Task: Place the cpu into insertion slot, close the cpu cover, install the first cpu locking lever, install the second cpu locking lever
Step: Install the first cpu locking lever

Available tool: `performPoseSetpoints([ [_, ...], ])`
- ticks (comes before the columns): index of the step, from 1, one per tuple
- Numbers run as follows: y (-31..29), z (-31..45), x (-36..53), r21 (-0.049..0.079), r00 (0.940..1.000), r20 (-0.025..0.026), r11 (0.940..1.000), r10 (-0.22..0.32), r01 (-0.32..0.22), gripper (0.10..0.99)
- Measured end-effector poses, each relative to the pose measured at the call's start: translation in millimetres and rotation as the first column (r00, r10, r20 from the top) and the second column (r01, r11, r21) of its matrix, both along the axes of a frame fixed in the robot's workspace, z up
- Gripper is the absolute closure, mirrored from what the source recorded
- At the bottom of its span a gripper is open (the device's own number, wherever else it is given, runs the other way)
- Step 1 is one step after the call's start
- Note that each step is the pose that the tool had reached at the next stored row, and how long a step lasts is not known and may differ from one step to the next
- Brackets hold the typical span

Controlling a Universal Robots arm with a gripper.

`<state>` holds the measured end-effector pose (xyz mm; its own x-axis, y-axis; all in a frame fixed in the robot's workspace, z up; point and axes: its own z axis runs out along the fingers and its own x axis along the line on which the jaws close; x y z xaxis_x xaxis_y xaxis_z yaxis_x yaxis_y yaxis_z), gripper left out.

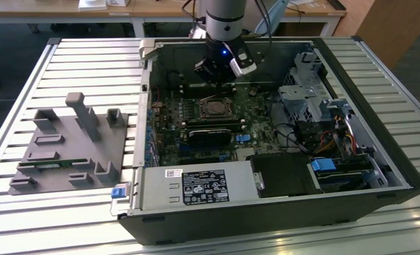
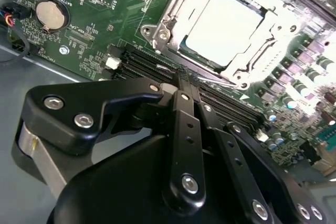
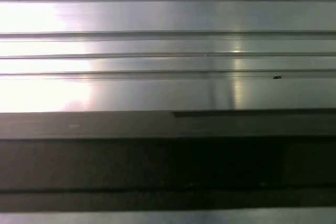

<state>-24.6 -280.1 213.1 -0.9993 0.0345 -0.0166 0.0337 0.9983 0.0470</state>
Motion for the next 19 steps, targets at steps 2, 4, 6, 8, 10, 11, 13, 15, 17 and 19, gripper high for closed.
performPoseSetpoints([
  [2,0.1,-2.5,1.5,0.0,1.0,0.0,1.0,0.0,0.0,0.98],
  [4,0.2,-4.6,2.1,0.0,1.0,0.0001,1.0,0.0,0.0,0.98],
  [6,0.2,-6.6,2.6,0.0,1.0,0.0,1.0,0.0,0.0,0.98],
  [8,0.2,-8.5,2.7,0.0,1.0,0.0001,1.0,0.0,0.0,0.98],
  [10,0.2,-10.0,2.9,0.0,1.0,0.0001,1.0,0.0,0.0,0.98],
  [11,0.2,-10.6,3.0,0.0,1.0,0.0001,1.0,0.0,0.0,0.98],
  [13,0.2,-11.6,3.0,0.0,1.0,0.0001,1.0,0.0,0.0,0.98],
  [15,0.2,-11.7,3.1,-0.001,1.0,0.0,1.0,0.0,0.0,0.98],
  [17,0.2,-11.8,3.5,-0.001,1.0,0.0,1.0,0.0,0.0,0.98],
  [19,0.2,-11.8,3.8,-0.001,1.0,-0.0001,1.0,0.0,0.0,0.98],
])
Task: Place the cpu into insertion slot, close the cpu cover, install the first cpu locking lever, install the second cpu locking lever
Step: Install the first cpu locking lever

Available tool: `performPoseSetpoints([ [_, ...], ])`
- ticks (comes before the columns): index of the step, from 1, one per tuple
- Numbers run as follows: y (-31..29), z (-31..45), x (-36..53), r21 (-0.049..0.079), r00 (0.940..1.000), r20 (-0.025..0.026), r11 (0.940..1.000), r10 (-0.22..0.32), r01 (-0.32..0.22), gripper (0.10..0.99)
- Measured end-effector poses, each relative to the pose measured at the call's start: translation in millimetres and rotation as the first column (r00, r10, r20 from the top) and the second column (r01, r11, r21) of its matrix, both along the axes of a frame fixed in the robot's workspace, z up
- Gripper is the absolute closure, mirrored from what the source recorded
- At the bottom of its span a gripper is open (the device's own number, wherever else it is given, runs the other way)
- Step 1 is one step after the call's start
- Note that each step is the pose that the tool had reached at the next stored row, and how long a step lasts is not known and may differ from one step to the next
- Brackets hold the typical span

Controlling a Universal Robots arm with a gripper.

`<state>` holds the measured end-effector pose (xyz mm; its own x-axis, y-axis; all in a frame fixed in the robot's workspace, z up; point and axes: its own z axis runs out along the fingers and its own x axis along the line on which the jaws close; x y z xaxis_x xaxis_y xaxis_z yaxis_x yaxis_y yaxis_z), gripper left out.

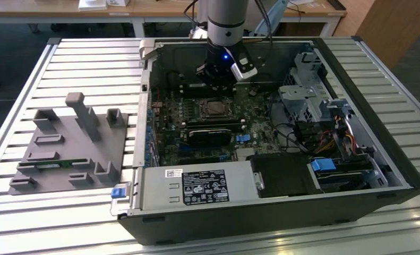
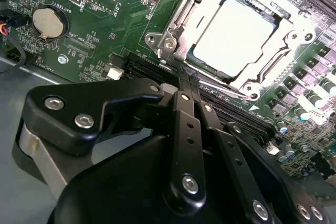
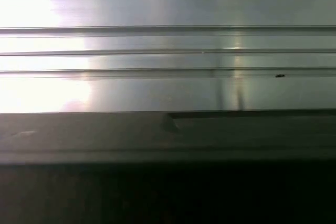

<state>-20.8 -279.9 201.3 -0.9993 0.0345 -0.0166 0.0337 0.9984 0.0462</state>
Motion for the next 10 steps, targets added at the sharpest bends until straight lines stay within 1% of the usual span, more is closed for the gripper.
performPoseSetpoints([
  [3,0.1,-0.1,0.6,-0.001,1.0,0.0,1.0,0.0,0.0,0.98],
  [6,0.0,-0.8,0.9,-0.007,1.0,-0.0001,1.0,0.0,0.0,0.98],
  [10,-0.1,-1.7,1.0,-0.01,1.0,-0.0004,1.0,0.0,0.0,0.98],
])
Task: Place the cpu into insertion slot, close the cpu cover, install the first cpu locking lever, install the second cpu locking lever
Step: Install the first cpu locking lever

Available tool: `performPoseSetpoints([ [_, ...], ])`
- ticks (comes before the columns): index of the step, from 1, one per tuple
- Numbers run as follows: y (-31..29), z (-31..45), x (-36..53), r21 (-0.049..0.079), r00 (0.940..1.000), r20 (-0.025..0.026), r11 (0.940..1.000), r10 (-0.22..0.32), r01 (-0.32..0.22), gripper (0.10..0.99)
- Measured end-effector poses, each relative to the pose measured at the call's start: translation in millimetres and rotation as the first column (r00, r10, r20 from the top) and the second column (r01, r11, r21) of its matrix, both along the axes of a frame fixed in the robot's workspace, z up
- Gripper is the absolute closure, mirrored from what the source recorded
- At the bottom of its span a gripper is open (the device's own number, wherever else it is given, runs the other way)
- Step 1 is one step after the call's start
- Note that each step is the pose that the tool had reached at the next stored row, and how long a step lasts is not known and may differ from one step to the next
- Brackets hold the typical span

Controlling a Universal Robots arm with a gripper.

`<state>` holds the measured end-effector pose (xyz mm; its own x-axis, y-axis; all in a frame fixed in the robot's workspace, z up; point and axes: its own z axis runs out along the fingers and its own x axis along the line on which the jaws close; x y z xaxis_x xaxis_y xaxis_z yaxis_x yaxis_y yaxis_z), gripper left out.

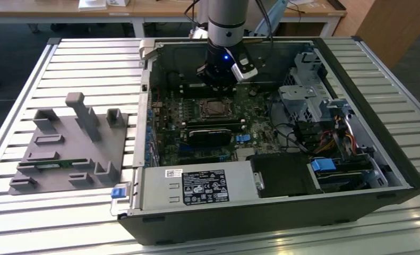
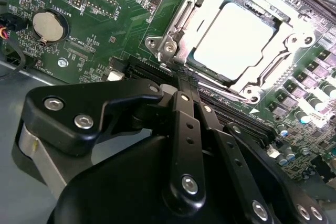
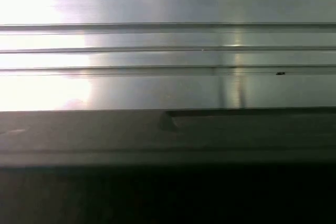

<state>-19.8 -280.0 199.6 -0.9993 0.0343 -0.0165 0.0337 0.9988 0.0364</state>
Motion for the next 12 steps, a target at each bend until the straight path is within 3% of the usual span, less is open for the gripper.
performPoseSetpoints([
  [12,0.1,1.1,1.1,0.0,1.0,-0.0013,1.0,0.0,0.0,0.98],
])
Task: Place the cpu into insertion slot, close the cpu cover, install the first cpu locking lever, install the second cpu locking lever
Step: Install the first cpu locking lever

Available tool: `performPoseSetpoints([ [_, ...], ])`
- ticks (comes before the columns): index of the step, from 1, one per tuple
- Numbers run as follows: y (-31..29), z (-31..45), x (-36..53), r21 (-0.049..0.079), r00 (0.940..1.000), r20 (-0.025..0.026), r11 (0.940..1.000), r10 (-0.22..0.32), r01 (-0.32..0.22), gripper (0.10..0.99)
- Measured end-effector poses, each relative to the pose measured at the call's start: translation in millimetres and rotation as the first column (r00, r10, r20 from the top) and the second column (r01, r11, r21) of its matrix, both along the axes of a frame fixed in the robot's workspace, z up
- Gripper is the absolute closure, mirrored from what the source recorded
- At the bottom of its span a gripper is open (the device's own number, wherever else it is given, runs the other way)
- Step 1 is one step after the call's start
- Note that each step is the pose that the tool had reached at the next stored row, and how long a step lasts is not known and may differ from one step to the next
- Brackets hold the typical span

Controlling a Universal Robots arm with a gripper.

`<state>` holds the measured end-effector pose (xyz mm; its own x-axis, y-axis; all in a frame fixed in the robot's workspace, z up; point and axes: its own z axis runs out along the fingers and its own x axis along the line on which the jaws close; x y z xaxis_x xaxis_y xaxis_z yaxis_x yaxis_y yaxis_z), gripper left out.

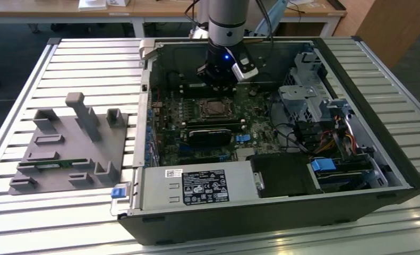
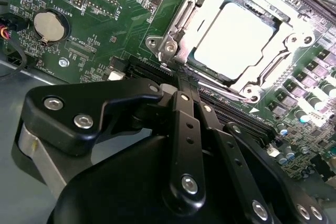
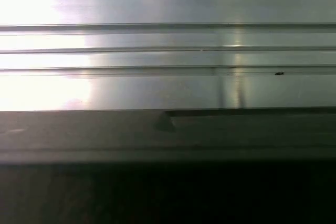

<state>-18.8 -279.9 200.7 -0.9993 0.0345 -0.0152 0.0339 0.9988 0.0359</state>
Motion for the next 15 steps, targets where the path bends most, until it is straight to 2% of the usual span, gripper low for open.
performPoseSetpoints([
  [15,0.0,-4.6,0.4,-0.007,1.0,-0.0003,1.0,0.0,0.0,0.98],
])
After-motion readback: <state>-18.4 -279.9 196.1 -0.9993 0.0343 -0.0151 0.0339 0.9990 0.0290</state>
